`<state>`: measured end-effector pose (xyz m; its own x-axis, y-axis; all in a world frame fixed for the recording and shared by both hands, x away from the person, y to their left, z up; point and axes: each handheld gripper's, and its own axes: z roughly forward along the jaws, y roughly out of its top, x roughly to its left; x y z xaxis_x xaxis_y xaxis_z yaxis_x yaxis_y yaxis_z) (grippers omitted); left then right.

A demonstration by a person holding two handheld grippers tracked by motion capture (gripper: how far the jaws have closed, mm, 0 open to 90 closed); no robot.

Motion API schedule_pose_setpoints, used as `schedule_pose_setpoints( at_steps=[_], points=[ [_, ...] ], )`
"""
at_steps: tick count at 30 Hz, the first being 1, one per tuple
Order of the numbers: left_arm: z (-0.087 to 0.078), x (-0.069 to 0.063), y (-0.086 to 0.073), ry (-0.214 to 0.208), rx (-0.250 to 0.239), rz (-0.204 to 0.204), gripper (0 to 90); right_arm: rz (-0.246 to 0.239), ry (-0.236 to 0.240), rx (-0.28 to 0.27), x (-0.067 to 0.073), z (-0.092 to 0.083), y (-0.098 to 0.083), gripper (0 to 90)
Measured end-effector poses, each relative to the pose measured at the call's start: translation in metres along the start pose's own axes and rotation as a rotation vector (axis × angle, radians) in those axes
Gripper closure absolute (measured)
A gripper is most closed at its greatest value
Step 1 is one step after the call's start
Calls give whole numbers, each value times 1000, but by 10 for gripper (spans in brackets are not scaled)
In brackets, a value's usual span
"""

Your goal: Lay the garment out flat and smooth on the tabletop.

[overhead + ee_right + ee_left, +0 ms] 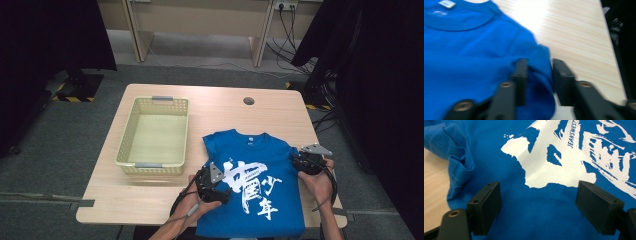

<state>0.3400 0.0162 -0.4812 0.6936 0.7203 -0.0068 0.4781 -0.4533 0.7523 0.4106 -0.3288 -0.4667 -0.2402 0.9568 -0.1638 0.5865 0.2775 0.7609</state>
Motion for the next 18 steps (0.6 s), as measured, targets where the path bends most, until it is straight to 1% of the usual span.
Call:
schedule_pose_setpoints(
  at_steps=[2, 3, 6, 7, 8, 9, 11, 13, 14, 15, 16, 18],
  points=[
    [0, 0, 0, 0, 0, 0, 192, -8, -24, -9, -6, 1, -2, 788],
    [0, 0, 0, 1, -1, -1, 193, -4, -33, -8, -9, 1, -4, 798],
    [0, 0, 0, 1, 0, -1, 193, 29, -64, 9, -23, 0, -13, 800],
    [0, 0, 0, 1, 0, 0, 193, 32, -86, 28, -27, 0, -17, 797],
    [0, 0, 0, 3, 0, -1, 193, 38, -108, 32, -31, -2, -21, 783],
    [0, -1, 0, 4, -2, -1, 193, 42, -114, 41, -34, -5, -24, 780],
    [0, -1, 0, 1, -2, -1, 192, 55, -109, 41, -40, -9, -28, 734],
    [0, -1, 0, 2, -2, -2, 190, 84, -99, 26, -41, -13, -29, 683],
    [0, -1, 0, 4, -2, -4, 190, 101, -87, 16, -40, -15, -27, 650],
    [0, -1, 0, 4, -2, -3, 190, 108, -74, 0, -39, -17, -25, 624],
    [0, -1, 0, 4, -2, -3, 190, 105, -61, -9, -36, -19, -22, 601],
    [0, -1, 0, 1, 0, -3, 189, 91, -34, -9, -27, -21, -14, 552]
  ],
)
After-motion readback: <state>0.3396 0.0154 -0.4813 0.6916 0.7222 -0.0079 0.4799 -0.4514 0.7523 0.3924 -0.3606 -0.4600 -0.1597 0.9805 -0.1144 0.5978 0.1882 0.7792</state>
